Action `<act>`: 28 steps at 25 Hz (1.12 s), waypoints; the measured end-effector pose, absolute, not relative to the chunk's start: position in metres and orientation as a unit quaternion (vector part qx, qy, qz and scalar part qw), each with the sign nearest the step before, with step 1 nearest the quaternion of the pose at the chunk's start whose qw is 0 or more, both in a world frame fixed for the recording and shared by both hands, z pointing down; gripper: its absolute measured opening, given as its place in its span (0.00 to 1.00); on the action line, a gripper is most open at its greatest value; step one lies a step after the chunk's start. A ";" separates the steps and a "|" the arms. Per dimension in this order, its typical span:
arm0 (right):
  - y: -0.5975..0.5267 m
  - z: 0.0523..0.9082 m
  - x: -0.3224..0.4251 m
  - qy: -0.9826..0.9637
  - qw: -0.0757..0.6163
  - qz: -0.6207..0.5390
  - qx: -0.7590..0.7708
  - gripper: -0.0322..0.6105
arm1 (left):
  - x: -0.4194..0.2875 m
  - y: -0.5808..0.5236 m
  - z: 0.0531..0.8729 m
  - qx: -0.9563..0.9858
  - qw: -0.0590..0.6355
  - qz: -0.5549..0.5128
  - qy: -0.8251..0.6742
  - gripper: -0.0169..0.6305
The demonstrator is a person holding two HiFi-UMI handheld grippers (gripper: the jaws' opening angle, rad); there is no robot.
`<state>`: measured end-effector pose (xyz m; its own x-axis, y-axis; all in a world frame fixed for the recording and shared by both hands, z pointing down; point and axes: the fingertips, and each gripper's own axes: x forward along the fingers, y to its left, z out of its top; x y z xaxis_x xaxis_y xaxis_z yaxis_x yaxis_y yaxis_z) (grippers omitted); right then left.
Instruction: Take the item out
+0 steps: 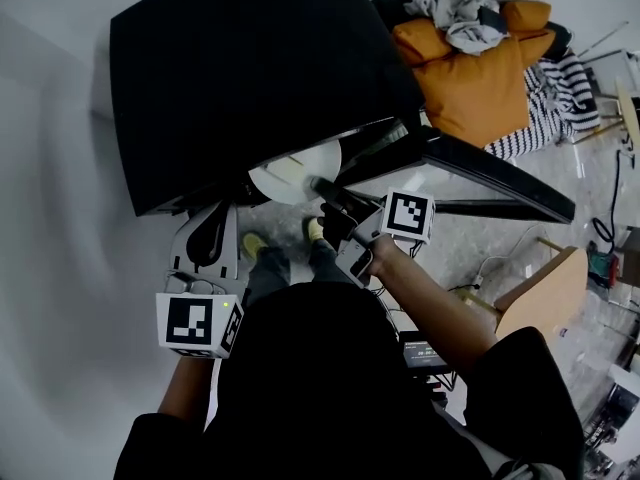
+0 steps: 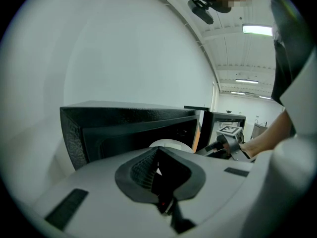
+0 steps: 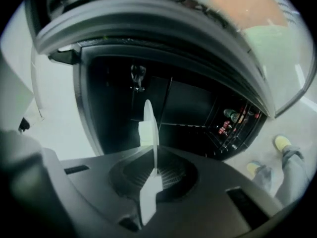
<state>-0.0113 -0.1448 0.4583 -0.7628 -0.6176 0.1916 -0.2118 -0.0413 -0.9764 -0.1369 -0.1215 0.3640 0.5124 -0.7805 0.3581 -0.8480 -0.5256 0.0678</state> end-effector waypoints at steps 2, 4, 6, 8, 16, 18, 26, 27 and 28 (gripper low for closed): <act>-0.135 0.455 -0.009 0.673 0.156 -0.656 -0.304 0.08 | -0.137 -0.121 0.361 0.858 0.124 0.134 -0.481 0.04; -0.127 0.451 -0.005 0.673 0.154 -0.657 -0.302 0.08 | -0.136 -0.120 0.360 0.857 0.124 0.131 -0.483 0.04; -0.119 0.446 -0.001 0.673 0.152 -0.659 -0.301 0.08 | -0.136 -0.118 0.360 0.857 0.122 0.132 -0.482 0.04; -0.112 0.440 0.003 0.673 0.152 -0.660 -0.297 0.08 | -0.135 -0.116 0.360 0.858 0.121 0.134 -0.481 0.04; -0.073 0.408 0.020 0.671 0.144 -0.673 -0.276 0.08 | -0.121 -0.111 0.356 0.862 0.120 0.132 -0.475 0.04; -0.061 0.399 0.024 0.671 0.138 -0.677 -0.270 0.08 | -0.117 -0.111 0.354 0.864 0.118 0.132 -0.472 0.04; -0.044 0.356 0.046 0.675 0.135 -0.676 -0.264 0.08 | -0.099 -0.108 0.341 0.882 0.096 0.133 -0.442 0.04; -0.044 0.350 0.048 0.674 0.137 -0.676 -0.264 0.08 | -0.098 -0.108 0.336 0.881 0.100 0.126 -0.445 0.04; -0.045 0.344 0.049 0.674 0.138 -0.677 -0.263 0.08 | -0.098 -0.110 0.331 0.879 0.104 0.117 -0.450 0.04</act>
<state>0.0491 -0.0446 0.3440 -0.8237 -0.5410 0.1696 -0.1670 -0.0542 -0.9845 -0.0977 -0.1099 0.3310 0.5669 -0.7674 0.2995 -0.8161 -0.5726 0.0779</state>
